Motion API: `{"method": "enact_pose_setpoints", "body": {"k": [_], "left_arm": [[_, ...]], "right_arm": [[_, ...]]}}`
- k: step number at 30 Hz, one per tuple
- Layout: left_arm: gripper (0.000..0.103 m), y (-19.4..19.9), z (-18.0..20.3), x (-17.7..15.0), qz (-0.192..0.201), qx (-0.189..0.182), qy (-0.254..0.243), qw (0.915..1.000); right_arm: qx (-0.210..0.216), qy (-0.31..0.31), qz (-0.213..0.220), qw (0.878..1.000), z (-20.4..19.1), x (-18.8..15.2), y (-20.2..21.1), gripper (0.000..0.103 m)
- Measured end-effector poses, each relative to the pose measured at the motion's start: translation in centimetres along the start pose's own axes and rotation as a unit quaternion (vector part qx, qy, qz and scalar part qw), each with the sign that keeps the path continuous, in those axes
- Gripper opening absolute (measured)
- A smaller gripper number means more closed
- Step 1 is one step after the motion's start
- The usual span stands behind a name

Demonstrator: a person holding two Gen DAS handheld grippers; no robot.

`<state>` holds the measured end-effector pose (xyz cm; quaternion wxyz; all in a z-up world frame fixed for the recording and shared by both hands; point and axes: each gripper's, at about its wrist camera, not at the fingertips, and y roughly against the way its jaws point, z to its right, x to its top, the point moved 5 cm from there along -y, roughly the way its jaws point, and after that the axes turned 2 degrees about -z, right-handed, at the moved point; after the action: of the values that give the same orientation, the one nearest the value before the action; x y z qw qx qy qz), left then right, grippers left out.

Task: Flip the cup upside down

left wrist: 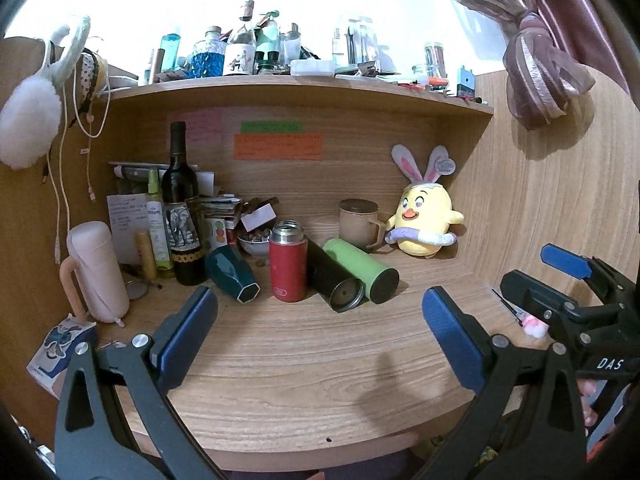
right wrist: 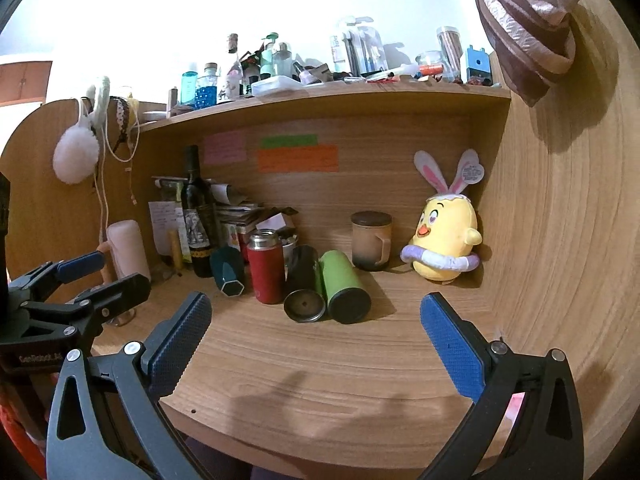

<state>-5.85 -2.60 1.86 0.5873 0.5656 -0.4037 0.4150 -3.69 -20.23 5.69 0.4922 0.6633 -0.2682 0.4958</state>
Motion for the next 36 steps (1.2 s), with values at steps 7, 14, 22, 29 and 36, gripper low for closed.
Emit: {"method": "enact_pose_setpoints", "body": {"k": [7,14,22,29,36], "left_arm": [[0.103,0.6,-0.2,0.1,0.006,0.000,0.003,1.0000],[0.103,0.6,-0.3,0.0,0.004,-0.002,0.004,1.0000],[0.103,0.6,-0.4,0.0,0.004,-0.002,0.005,1.0000],[0.103,0.3,-0.6,0.0,0.001,0.001,0.007,1.0000],[0.103,-0.1,-0.9,0.0,0.000,0.003,0.004,1.0000]], "right_arm": [[0.005,0.002,0.006,1.000,-0.6,0.1,0.5,0.103],[0.007,0.001,0.008,1.000,-0.7,0.0,0.7,0.103],[0.005,0.000,0.008,1.000,-0.9,0.0,0.8,0.103],[0.006,0.000,0.008,1.000,-0.9,0.0,0.6,0.103],[0.009,0.001,-0.001,1.000,-1.2,-0.1,0.0,0.103]]}}
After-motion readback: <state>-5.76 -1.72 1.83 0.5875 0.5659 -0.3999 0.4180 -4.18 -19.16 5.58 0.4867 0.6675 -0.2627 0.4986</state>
